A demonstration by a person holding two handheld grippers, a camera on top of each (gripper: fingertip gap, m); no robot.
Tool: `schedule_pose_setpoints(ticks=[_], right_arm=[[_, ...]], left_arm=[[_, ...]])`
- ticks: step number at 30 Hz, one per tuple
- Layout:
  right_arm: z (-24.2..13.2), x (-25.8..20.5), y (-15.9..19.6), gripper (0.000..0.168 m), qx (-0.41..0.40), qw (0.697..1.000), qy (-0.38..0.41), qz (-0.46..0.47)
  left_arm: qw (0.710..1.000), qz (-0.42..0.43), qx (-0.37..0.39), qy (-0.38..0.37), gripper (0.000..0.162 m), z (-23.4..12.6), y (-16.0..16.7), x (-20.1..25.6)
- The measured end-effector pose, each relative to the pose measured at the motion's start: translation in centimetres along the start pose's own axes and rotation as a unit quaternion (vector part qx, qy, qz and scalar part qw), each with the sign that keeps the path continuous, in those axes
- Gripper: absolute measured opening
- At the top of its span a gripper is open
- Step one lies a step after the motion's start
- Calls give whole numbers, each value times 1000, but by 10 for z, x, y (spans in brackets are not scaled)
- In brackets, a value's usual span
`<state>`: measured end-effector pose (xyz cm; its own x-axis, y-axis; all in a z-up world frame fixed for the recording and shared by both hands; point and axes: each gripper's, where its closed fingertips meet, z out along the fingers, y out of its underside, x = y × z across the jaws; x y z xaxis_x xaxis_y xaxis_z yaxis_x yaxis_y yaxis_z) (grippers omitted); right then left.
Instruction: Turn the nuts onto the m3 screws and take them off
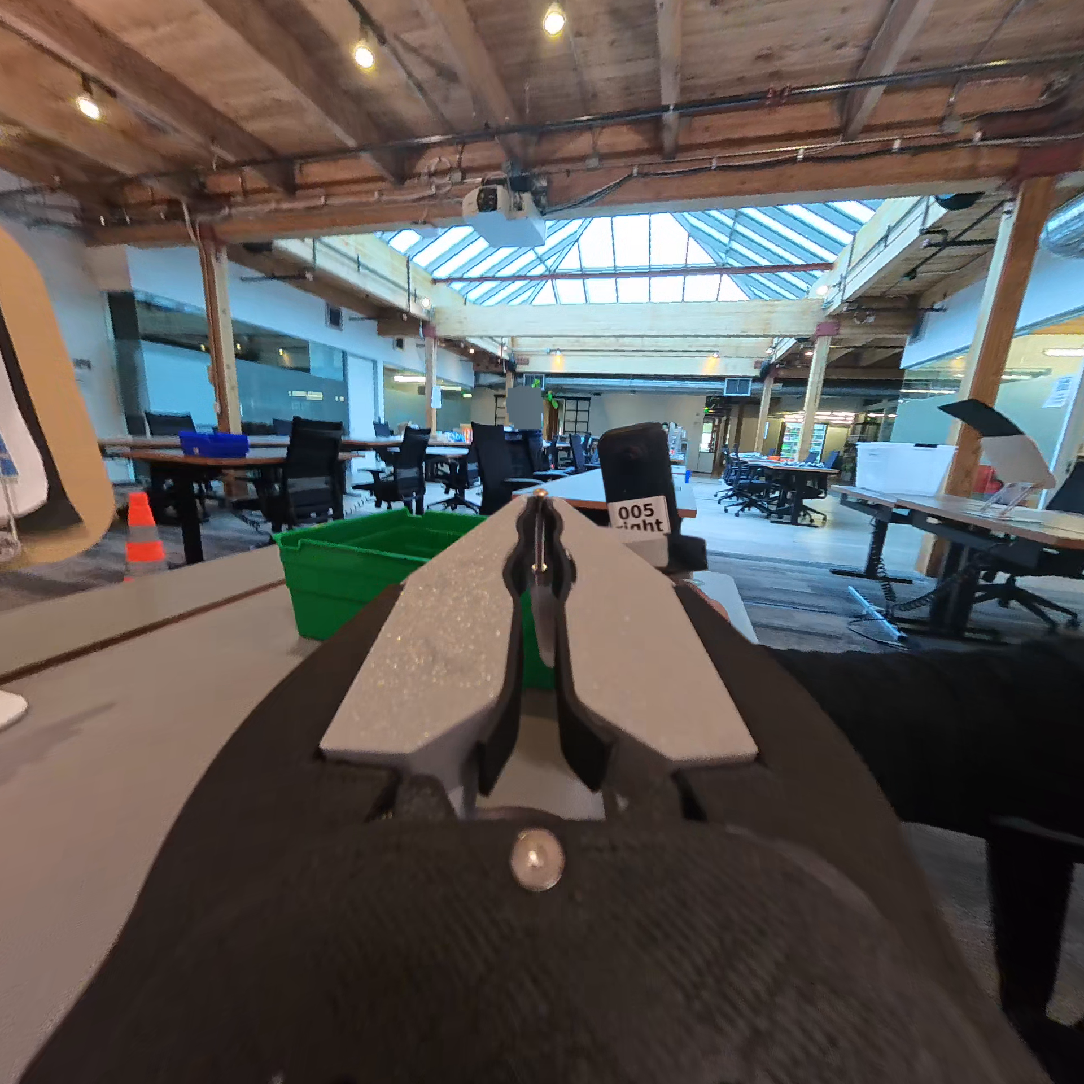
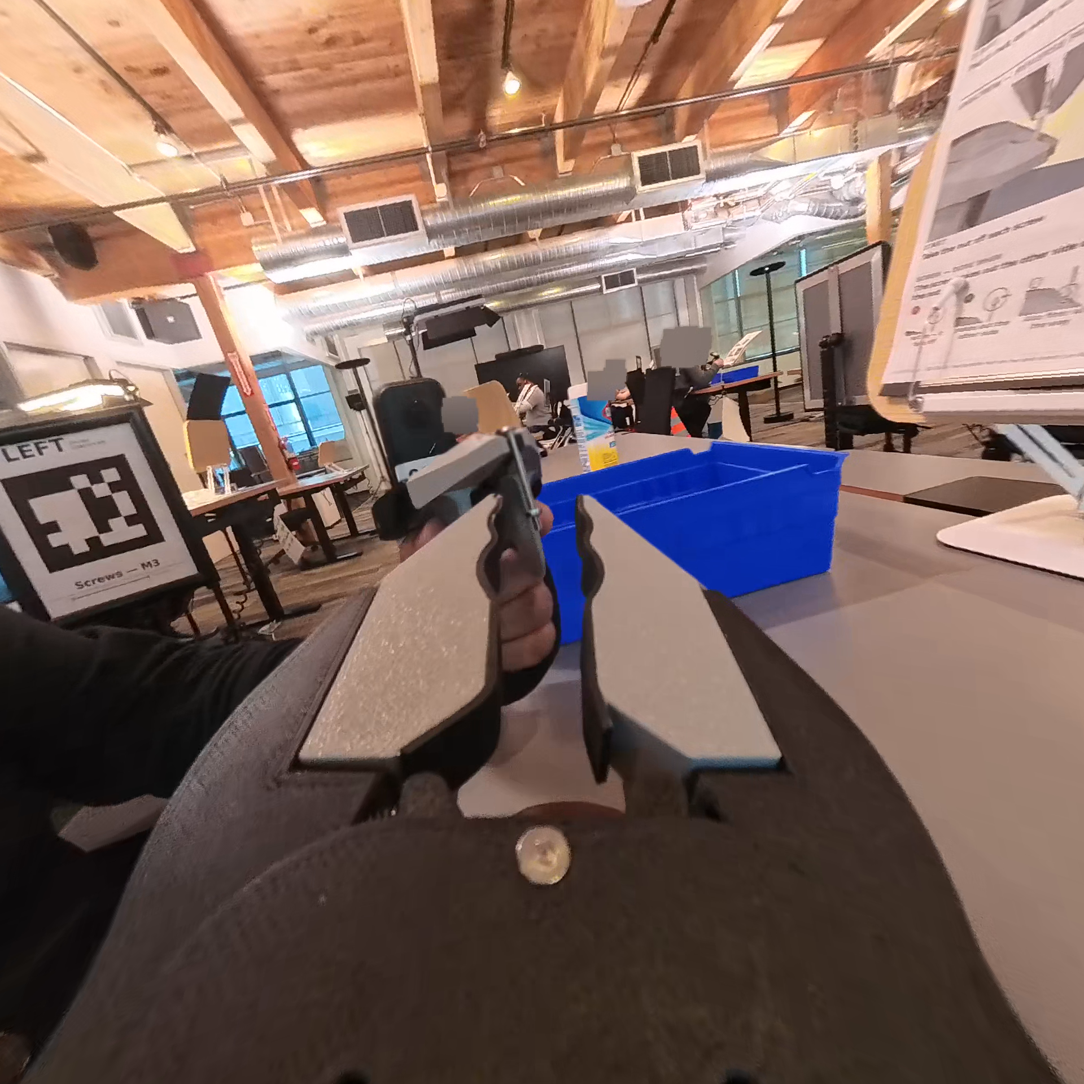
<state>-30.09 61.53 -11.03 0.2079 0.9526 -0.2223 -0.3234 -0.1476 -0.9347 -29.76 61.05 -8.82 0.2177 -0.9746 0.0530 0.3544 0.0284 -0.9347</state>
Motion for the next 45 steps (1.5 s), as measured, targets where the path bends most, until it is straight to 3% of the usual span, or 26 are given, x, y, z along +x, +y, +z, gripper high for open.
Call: schedule_pose_setpoints(ticks=[5, 11, 14, 17, 22, 25, 29, 33, 38, 45], right_arm=[[1, -9, 3, 22, -8, 1000, -19, -11], [-1, -11, 3, 6, -5, 999, -29, -12], [-2, -11, 1, 7, 0, 999, -37, 1], [-2, -10, 1, 18, 0, 999, -42, 21], [2, -13, 8, 17, -17, 999, -46, 9], [2, -12, 7, 2, -19, 999, -32, -20], [-1, -8, 8, 2, -38, 999, -19, -29], [-11, 7, 15, 2, -103, 989, 35, -102], [-44, 29, 31, 2, -265, 942, 103, -177], [-98, 39, 38, 2, -532, 806, 134, -221]], left_arm=[[1000, 14, 5, 3, 0, -2, 0, 4], [1000, 24, -5, 5, 1, -2, 7, 8], [1000, 22, -4, 1, 1, -3, 6, 6], [1000, 18, 3, 0, 1, -4, 4, 4], [1000, 7, 6, 13, 0, -4, 3, 8], [1000, 11, 6, 16, 1, -3, 3, 10], [1000, 11, 1, 8, 1, -4, 5, 9], [999, 21, -26, -13, 2, -4, 17, 2], [998, 17, -53, -17, 6, -2, 26, 0], [980, 78, -185, -11, 1, 5, 75, 7]])
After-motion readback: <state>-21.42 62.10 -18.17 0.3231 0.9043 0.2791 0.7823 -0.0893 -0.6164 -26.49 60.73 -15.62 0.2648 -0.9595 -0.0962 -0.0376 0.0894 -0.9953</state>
